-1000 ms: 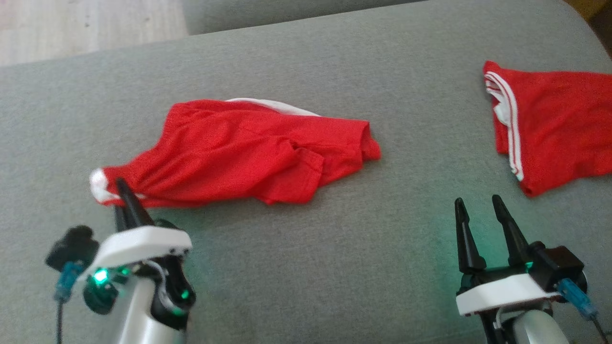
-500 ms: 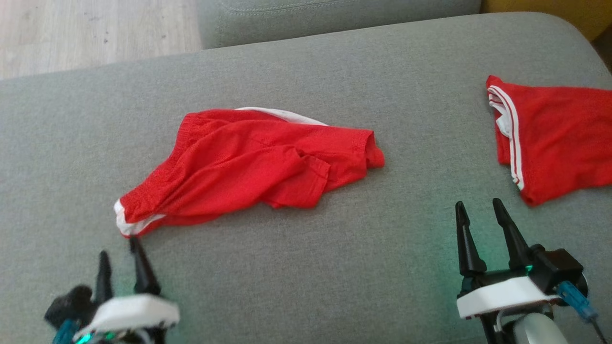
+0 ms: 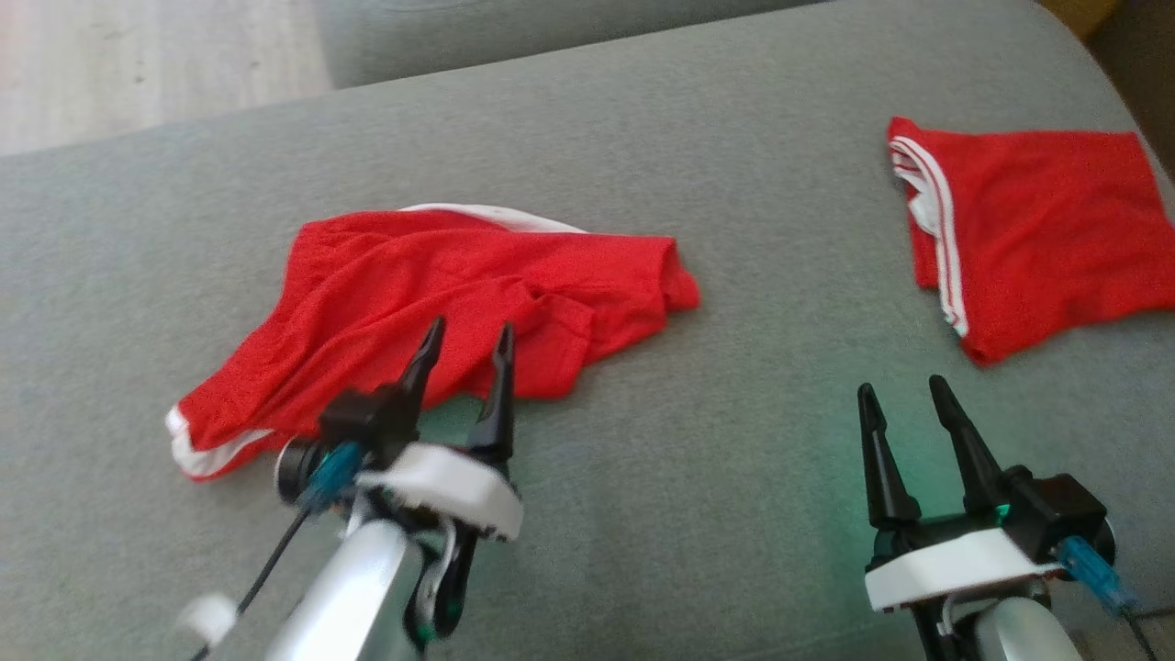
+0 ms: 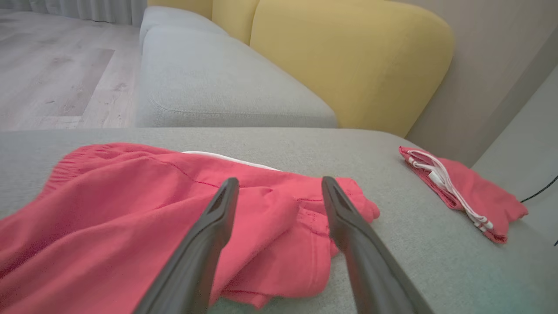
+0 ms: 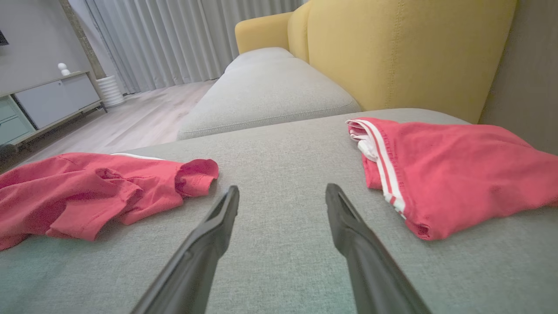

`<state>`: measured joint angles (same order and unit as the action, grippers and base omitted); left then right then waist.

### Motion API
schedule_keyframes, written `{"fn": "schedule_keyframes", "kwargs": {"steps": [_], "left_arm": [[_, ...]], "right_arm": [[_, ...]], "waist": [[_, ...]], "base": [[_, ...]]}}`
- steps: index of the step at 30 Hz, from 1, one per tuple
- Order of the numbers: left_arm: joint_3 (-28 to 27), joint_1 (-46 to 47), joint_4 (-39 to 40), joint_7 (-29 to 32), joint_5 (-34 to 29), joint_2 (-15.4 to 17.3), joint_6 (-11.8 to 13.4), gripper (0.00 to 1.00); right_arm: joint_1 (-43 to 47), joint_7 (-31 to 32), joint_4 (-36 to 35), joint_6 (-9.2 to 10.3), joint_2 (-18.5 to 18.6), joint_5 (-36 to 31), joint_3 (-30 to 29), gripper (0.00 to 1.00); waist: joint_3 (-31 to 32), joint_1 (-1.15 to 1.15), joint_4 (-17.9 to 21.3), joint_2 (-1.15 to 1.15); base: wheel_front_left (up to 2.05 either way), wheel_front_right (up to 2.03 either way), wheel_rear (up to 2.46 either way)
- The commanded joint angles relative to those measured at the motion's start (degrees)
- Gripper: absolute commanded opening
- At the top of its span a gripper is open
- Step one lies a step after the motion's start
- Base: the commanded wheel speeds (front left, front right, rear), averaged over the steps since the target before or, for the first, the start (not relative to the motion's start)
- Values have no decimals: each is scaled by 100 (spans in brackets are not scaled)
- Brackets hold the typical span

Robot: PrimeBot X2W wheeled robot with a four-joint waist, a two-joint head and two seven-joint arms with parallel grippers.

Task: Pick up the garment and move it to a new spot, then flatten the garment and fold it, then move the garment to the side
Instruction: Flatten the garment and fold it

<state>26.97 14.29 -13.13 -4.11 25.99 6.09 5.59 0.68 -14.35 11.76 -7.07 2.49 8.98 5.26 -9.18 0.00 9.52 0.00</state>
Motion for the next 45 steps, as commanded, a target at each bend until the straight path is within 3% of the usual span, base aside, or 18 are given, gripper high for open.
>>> {"fn": "schedule_keyframes", "kwargs": {"steps": [1, 6, 18, 19, 21, 26, 32, 34, 35, 36, 37, 38, 45], "left_arm": [[-109, 308, 33, 51, -24, -15, -27, 100], [208, 862, -745, 290, -281, -43, -137, 100], [256, 1559, -2022, 372, -536, 142, -27, 100], [267, 1606, -2111, 400, -530, 141, -51, 77], [325, 1704, -2298, 462, -552, 152, -115, 0], [346, 1824, -2377, 404, -329, 49, -450, 0], [280, 1010, -689, 865, 409, 89, -873, 0], [317, 570, 173, 1216, 612, 235, -875, 0], [317, 570, 173, 1216, 612, 235, -875, 0], [356, 164, 1048, 1571, 792, 385, -814, 0], [356, 164, 1048, 1571, 792, 385, -814, 0], [421, -178, 1841, 1919, 990, 486, -746, 0], [831, -625, 2943, 2831, 1466, 505, -607, 0]], "right_arm": [[-139, -65, -184, -42, 39, -30, 129, 100], [-143, -65, -173, -42, 39, -7, 101, 100], [-152, -65, -188, -42, 39, 104, 120, 100], [-154, -65, -189, -42, 39, 107, 119, 100], [-156, -65, -192, -42, 39, 111, 118, 100], [-120, -65, -194, -42, 39, 132, 71, 100], [37, -65, -199, -42, 39, 83, -136, 100], [69, -65, -181, -42, 39, 57, -183, 100], [69, -65, -181, -42, 39, 57, -183, 100], [64, -65, -169, -42, 39, 32, -186, 100], [64, -65, -169, -42, 39, 32, -186, 100], [26, -65, -167, -42, 39, 21, -177, 100], [-190, -65, -171, -42, 39, 38, -73, 100]], "waist": [[-53, 0, 121, 0], [-101, 0, 348, 0], [-149, 0, 589, 0], [-152, 0, 595, 0], [-157, 0, 604, 0], [-121, 0, 561, 0], [-10, 0, 327, 0], [16, 0, 225, 0], [16, 0, 225, 0], [24, 0, 137, 0], [24, 0, 137, 0], [14, 0, 83, 0], [-164, 0, 178, 0]], "base": [[0, 0, 0], [0, 0, 0], [0, 0, 0], [0, 0, 0], [0, 0, 0], [0, 0, 0], [0, 0, 0], [0, 0, 0], [0, 0, 0], [0, 0, 0], [0, 0, 0], [0, 0, 0], [0, 0, 0]]}}
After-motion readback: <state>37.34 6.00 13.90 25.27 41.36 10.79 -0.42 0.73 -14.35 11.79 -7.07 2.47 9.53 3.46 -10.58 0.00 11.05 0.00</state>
